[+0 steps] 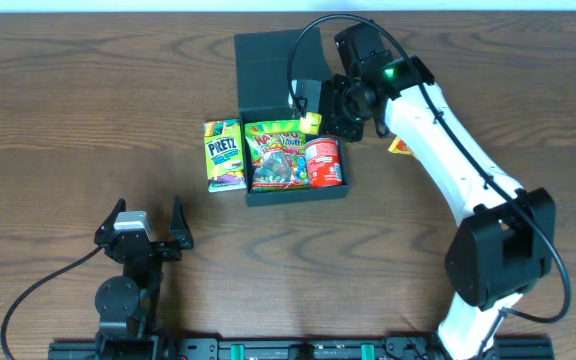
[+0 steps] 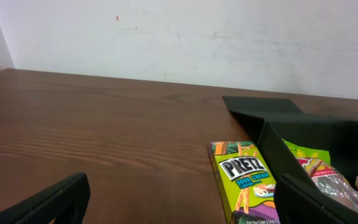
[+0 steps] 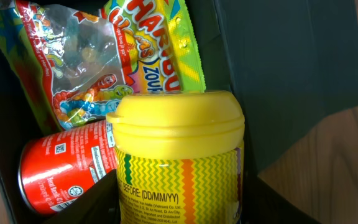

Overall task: Pack container
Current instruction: 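Lower the yellow canister into the box and open the right gripper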

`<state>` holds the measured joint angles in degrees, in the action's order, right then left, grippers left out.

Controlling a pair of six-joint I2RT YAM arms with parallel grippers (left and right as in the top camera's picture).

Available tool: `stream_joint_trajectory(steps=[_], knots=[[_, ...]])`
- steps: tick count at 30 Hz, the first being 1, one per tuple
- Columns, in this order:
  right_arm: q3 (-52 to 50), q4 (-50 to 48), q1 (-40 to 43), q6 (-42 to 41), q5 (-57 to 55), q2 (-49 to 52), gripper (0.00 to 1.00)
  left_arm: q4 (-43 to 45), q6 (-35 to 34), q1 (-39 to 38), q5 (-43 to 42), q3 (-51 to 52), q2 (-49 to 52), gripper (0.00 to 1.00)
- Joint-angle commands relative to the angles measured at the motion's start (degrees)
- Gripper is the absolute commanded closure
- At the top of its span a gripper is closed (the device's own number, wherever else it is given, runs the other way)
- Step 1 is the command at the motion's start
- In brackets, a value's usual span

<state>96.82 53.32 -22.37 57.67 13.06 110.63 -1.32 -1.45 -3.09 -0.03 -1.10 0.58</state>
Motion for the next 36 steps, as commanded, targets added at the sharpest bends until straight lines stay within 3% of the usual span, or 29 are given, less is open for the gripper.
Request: stream_joint_trajectory(steps=[1, 27, 36], knots=[[1.5, -0.2, -0.6, 2.1, 1.2, 0.2, 0.52, -3.0, 0.2, 0.2, 0.4, 0.8, -0.3, 0.05], [1.5, -5.6, -0.7, 4.8, 5.7, 8.2, 0.53, -3.0, 0.2, 0.2, 0.4, 0.8, -0.4, 0.05], [1.5, -5.8, -0.7, 4.8, 5.1, 8.5, 0.43, -3.0, 0.2, 0.2, 0.4, 0.9, -0.3, 0.04]])
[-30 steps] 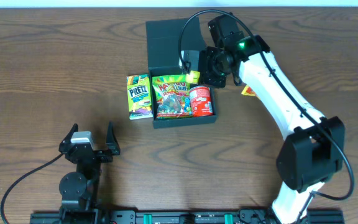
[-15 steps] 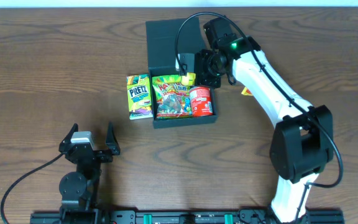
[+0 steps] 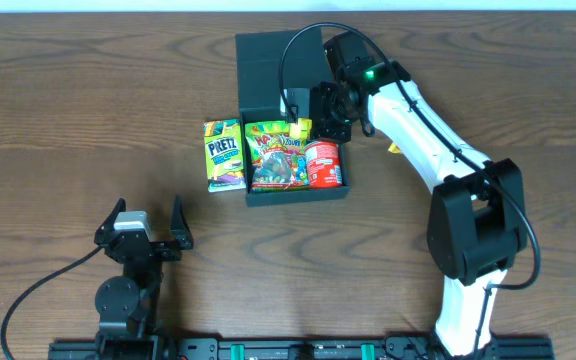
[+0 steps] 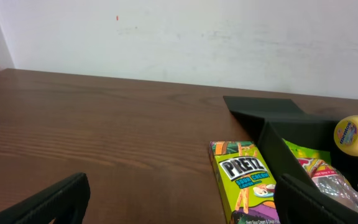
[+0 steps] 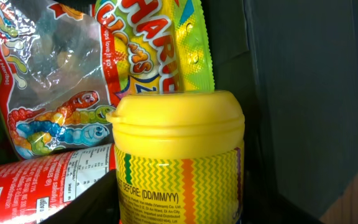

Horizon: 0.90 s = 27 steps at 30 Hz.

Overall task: Pack container
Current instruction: 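Lower the yellow canister into the box and open the right gripper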

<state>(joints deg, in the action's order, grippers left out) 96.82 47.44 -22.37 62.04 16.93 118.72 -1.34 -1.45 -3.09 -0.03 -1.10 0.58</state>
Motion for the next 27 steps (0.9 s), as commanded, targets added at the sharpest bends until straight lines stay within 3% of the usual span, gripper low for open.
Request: stream_joint_trajectory(steps=[1, 10, 19, 27], knots=[[1.5, 0.1, -0.7, 0.4, 0.9, 0.5, 0.40, -3.0, 0.2, 0.2, 0.4, 0.9, -0.4, 0.05], [1.5, 0.6, -1.0, 0.4, -6.3, 0.5, 0.32, -3.0, 0.2, 0.2, 0.4, 0.9, -0.3, 0.05], [2.1, 0.8, -1.9, -1.2, -6.0, -1.2, 0.37, -3.0, 0.2, 0.2, 0.4, 0.9, -0.3, 0.05], [3.7, 0.9, -4.7, -13.9, -6.2, -9.8, 0.16, -3.0, 0.2, 0.2, 0.4, 0.9, -0.3, 0.05]])
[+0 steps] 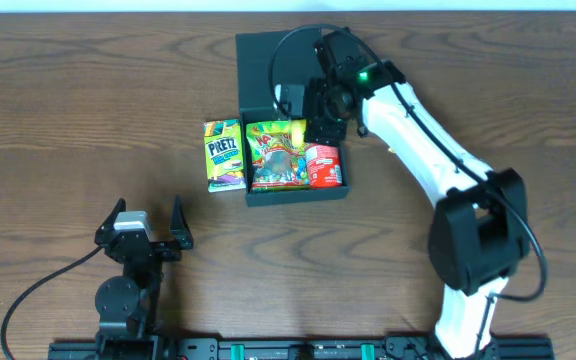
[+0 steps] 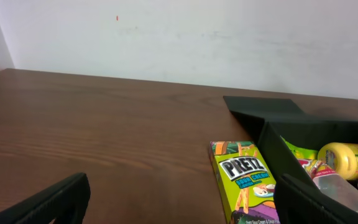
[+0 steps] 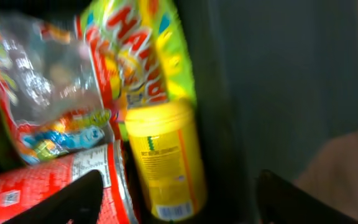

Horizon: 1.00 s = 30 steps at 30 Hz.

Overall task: Pack container
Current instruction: 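Lower the yellow canister into the box and open the right gripper, then move the right gripper back right and grasp the yellow biscuit packet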

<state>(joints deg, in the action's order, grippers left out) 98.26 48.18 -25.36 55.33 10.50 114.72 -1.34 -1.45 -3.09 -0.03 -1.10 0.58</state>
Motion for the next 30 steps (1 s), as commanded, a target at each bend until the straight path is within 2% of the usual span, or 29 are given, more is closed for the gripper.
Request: stream_joint_trajectory(steps=[1, 4, 7, 9, 10, 11, 14, 18, 20, 25, 28, 29, 30], knots=[[2.3, 0.7, -2.5, -9.2, 0.2, -6.7, 0.12, -3.0, 0.2, 0.2, 0.4, 0.9, -0.3, 0.05], [2.3, 4.1, -5.5, -15.4, 0.2, -9.0, 0.04, -3.0, 0.2, 0.2, 0.4, 0.9, -0.3, 0.05], [2.3, 5.4, -8.1, -27.6, 0.0, -10.0, 0.08, -3.0, 0.2, 0.2, 0.4, 0.9, -0.3, 0.05], [2.3, 5.3, -9.0, -34.6, -0.1, -10.2, 0.16, -3.0, 0.2, 0.2, 0.4, 0.9, -0.4, 0.05], [2.3, 5.3, -9.3, -38.1, -0.9, -10.2, 0.15, -3.0, 0.2, 0.2, 0.4, 0.9, -0.3, 0.05], [2.3, 5.2, -9.6, -42.1, -3.0, -10.2, 0.09, -3.0, 0.2, 0.2, 0.4, 0.9, -0.3, 0.05], [2.3, 5.4, -10.7, -54.9, -15.6, -10.2, 0.01, -3.0, 0.2, 0.2, 0.4, 0.9, -0.3, 0.05], [2.3, 7.7, -12.5, -68.8, -33.2, -10.3, 0.01, -3.0, 0.2, 0.2, 0.4, 0.8, -0.3, 0.04], [2.3, 9.7, -13.0, -75.8, -38.8, -10.5, 0.01, -3.0, 0.2, 0.2, 0.4, 0.8, -0.3, 0.05], [2.3, 18.1, -12.5, -101.3, -46.3, -12.7, 0.01, -3.0, 0.2, 0.2, 0.4, 0.9, -0.3, 0.05], [2.3, 19.9, -12.0, -102.5, -46.6, -14.2, 0.01, -3.0, 0.2, 0.2, 0.4, 0.9, -0.3, 0.05], [2.2, 20.3, -11.7, -100.3, -46.6, -14.8, 0.01, -3.0, 0.2, 0.2, 0.4, 0.9, -0.3, 0.05], [2.2, 21.0, -11.5, -94.6, -47.9, -15.5, 0.01, -3.0, 0.2, 0.2, 0.4, 0.9, -0.3, 0.05]])
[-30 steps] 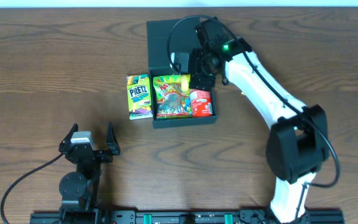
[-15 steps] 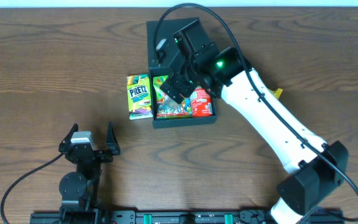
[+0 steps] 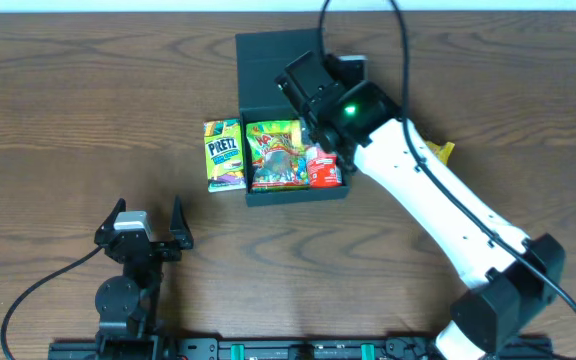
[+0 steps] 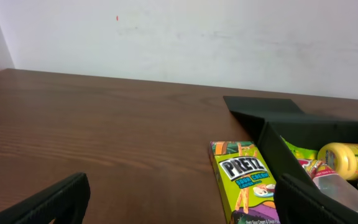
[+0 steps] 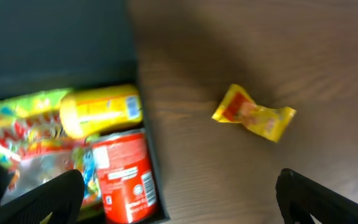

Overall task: Pack container
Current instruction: 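Move the right gripper back right and grasp the yellow biscuit packet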

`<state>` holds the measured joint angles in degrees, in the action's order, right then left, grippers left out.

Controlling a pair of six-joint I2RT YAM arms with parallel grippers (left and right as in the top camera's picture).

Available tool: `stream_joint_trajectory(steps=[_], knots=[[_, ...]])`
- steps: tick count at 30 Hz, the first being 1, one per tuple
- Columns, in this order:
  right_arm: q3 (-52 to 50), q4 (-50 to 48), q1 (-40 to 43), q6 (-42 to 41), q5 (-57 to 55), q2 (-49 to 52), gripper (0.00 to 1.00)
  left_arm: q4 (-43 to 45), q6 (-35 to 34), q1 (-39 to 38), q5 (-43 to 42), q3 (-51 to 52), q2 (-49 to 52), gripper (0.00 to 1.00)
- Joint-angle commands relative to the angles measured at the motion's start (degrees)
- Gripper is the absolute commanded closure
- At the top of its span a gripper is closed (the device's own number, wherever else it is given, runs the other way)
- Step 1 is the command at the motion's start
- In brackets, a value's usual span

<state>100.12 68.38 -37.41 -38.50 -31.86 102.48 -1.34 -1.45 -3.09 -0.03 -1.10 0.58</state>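
Observation:
The black box (image 3: 298, 196) stands open, its lid (image 3: 266, 62) flat behind it. In it lie a yellow jar (image 5: 101, 111) on its side, a red can (image 5: 123, 179) and colourful gummy bags (image 5: 27, 146). My right gripper (image 5: 179, 208) hangs open and empty above the box's right wall, over the can and bare wood. A green Pretz box (image 3: 224, 155) lies outside against the left wall, and shows in the left wrist view as the Pretz box (image 4: 247, 180). My left gripper (image 4: 179, 208) rests open at the near table edge.
A small yellow snack packet (image 5: 253, 115) lies on the wood right of the box, also seen from above as the packet (image 3: 440, 152). My right arm (image 3: 418, 190) crosses over the box's right part. A white wall (image 4: 179, 37) stands behind the table.
My right gripper was low in the box with the yellow jar lying loose beneath it; now it is higher and further right. The jar lies where it was. The left arm has not moved.
My right gripper held the yellow jar above the box's back right corner, then lower over the gummy bags. A second ago it was open with the jar lying in the box. Now it is raised clear and empty.

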Motion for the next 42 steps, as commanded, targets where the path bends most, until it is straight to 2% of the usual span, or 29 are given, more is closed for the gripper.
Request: stream_joint_trajectory(steps=[1, 4, 6, 9, 11, 13, 18, 24, 27, 29, 34, 38, 42], knots=[[0.3, 1.0, 0.7, 4.0, -6.6, -3.6, 0.01, -3.0, 0.2, 0.2, 0.4, 0.9, -0.3, 0.05], [0.3, 1.8, 1.4, 23.3, -7.3, -4.7, 0.01, -3.0, 0.2, 0.2, 0.4, 0.9, -0.4, 0.04], [0.3, 3.5, 2.6, 33.2, -5.8, -5.3, 0.01, -3.0, 0.2, 0.2, 0.4, 0.9, -0.3, 0.05], [0.3, 7.0, 6.6, 41.1, -3.4, -5.9, 0.01, -3.0, 0.2, 0.2, 0.4, 0.9, -0.3, 0.04], [0.3, 9.2, 10.3, 45.8, -1.2, -6.1, 0.06, -3.0, 0.2, 0.2, 0.4, 0.8, -0.3, 0.05], [0.3, 10.4, 15.1, 53.8, 3.8, -6.1, 0.11, -3.0, 0.2, 0.2, 0.4, 0.9, -0.3, 0.05], [0.3, 12.5, 25.6, 74.3, 22.6, -5.9, 0.07, -3.0, 0.2, 0.2, 0.4, 0.9, -0.3, 0.05], [0.1, 13.2, 33.6, 79.2, 26.5, -3.3, 0.10, -3.0, 0.2, 0.2, 0.4, 0.8, -0.3, 0.05], [-0.5, 13.0, 35.7, 82.7, 29.8, -0.4, 0.14, -3.0, 0.2, 0.2, 0.4, 0.9, -0.3, 0.05], [-1.2, 11.4, 36.4, 83.4, 29.9, 1.7, 0.18, -3.0, 0.2, 0.2, 0.4, 0.9, -0.3, 0.05], [-2.9, 2.4, 37.1, 83.5, 28.6, 7.2, 0.17, -3.0, 0.2, 0.2, 0.4, 0.9, -0.3, 0.05], [-3.0, 0.3, 36.9, 88.2, 28.6, 12.1, 0.17, -3.0, 0.2, 0.2, 0.4, 0.9, -0.3, 0.05], [-3.0, -1.5, 36.9, 88.5, 27.3, 16.2, 0.17, -3.0, 0.2, 0.2, 0.4, 0.9, -0.3, 0.05]])
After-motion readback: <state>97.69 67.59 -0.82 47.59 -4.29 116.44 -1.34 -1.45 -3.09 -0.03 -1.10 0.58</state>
